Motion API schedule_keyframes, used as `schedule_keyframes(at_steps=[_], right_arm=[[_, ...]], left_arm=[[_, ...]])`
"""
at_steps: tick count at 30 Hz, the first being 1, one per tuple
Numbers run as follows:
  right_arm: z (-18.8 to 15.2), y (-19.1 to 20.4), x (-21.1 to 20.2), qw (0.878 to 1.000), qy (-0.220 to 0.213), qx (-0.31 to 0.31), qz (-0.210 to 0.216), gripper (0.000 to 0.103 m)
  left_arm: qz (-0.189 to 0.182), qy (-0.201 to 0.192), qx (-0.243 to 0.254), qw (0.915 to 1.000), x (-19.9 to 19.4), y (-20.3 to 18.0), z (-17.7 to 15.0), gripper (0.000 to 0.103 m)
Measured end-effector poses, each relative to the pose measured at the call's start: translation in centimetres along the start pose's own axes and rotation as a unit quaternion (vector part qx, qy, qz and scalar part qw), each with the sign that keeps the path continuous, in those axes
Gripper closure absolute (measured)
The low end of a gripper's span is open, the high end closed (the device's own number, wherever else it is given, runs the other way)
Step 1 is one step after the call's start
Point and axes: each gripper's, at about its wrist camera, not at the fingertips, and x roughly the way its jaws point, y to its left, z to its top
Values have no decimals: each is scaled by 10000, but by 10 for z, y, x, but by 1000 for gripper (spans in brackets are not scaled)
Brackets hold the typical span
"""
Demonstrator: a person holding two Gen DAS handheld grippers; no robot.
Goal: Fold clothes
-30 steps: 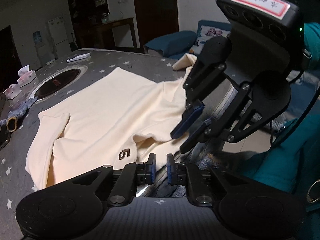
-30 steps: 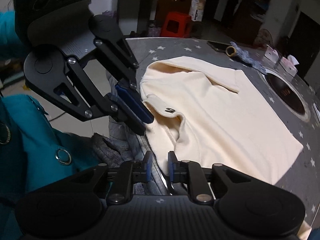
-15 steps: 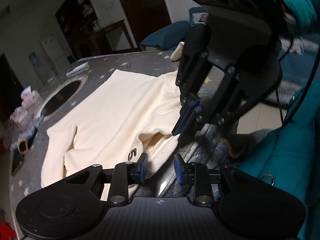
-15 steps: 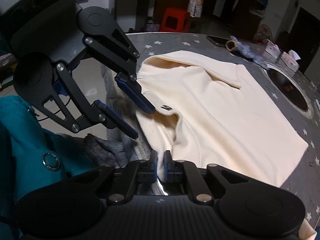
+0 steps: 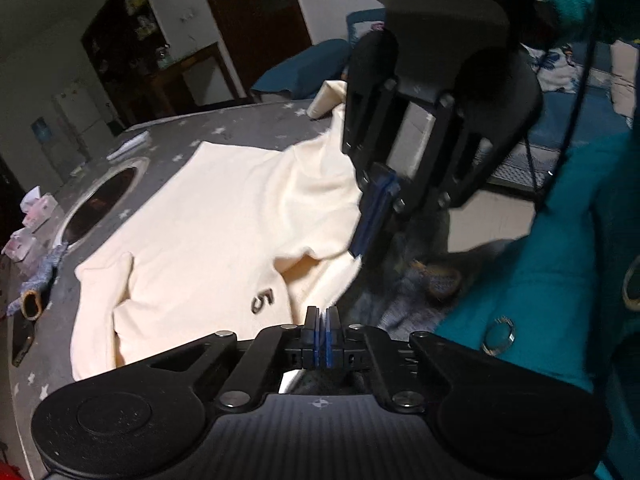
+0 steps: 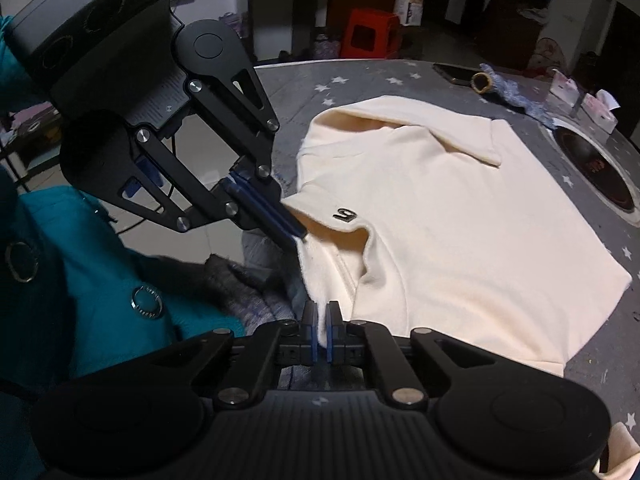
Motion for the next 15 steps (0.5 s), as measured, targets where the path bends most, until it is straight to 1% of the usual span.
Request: schedule_keyframes(at_steps=[2, 4, 6, 7, 8, 10, 12, 14, 15], right_arm=[[1, -4, -4, 9998, -70, 138, 93, 98], [2, -10, -9, 9994, -170, 277, 108, 96], [2, -16, -12, 9989, -261, 381, -24, 94], [2, -18, -13, 9986, -298, 421, -91, 90], [2, -19, -11, 9984, -315, 433, -160, 85], [3, -20, -7, 9979, -350, 457, -297, 81], [4, -21, -2, 9972, -383, 482, -417, 81], [5, -22, 3, 9969, -413, 511, -434, 80], [6, -22, 6, 9967, -430, 526, -435, 80]], left_arm=[[-8, -100, -141, 9999, -4, 5, 2, 96], [-16, -200, -282, 9994, -7, 9, 4, 95], [-24, -300, -423, 9987, -11, 14, 5, 94], [-28, -350, -494, 9982, -13, 16, 6, 94], [-9, -386, -569, 9976, -14, 18, 7, 90], [232, -333, -758, 9963, -7, 25, 10, 82], [322, -277, -760, 9962, 1, 25, 13, 65], [356, -239, -716, 9965, 8, 24, 15, 61], [346, -204, -668, 9970, 11, 23, 16, 61]])
